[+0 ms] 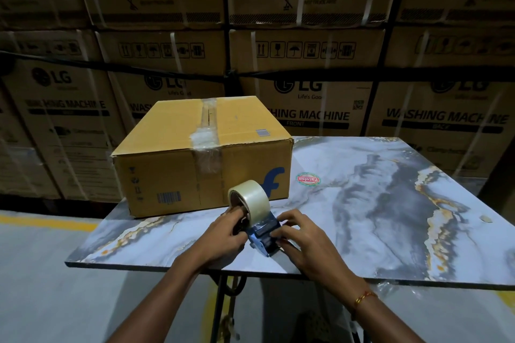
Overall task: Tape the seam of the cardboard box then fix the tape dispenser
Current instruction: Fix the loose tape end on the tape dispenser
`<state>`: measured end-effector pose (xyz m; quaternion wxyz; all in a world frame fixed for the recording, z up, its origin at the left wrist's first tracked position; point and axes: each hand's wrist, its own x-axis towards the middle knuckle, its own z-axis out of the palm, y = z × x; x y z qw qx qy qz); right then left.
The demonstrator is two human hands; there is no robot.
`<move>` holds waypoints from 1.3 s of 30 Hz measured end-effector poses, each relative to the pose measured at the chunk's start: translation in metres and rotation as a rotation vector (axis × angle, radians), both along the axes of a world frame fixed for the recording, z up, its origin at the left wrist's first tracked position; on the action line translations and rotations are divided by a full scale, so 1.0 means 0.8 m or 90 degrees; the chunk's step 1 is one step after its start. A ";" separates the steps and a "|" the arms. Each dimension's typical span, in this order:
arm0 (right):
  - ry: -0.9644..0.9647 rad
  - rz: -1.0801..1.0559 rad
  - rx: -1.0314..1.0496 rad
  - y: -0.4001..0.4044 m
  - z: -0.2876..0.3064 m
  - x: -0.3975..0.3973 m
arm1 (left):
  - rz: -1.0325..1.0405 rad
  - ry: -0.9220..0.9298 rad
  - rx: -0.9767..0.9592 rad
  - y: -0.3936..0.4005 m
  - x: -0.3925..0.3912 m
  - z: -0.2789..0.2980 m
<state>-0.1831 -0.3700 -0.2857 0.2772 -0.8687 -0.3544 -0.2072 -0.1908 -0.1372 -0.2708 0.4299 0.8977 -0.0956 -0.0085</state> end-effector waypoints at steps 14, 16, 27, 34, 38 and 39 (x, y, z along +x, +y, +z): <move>-0.053 -0.056 -0.027 0.026 0.009 0.009 | -0.003 -0.144 0.236 0.024 0.048 -0.002; -0.047 -0.054 -0.022 0.027 0.008 0.012 | 0.003 -0.145 0.227 0.024 0.051 -0.003; -0.029 -0.037 0.016 0.027 0.006 0.018 | 0.055 -0.349 0.430 0.027 0.018 -0.011; -0.016 -0.001 0.017 0.031 0.006 0.017 | -0.007 -0.223 0.432 0.031 0.029 -0.014; -0.057 -0.028 -0.019 0.033 0.008 0.015 | -0.068 -0.192 0.434 0.038 0.043 -0.013; -0.074 -0.033 -0.030 0.033 0.010 0.013 | -0.072 -0.186 0.433 0.038 0.045 -0.013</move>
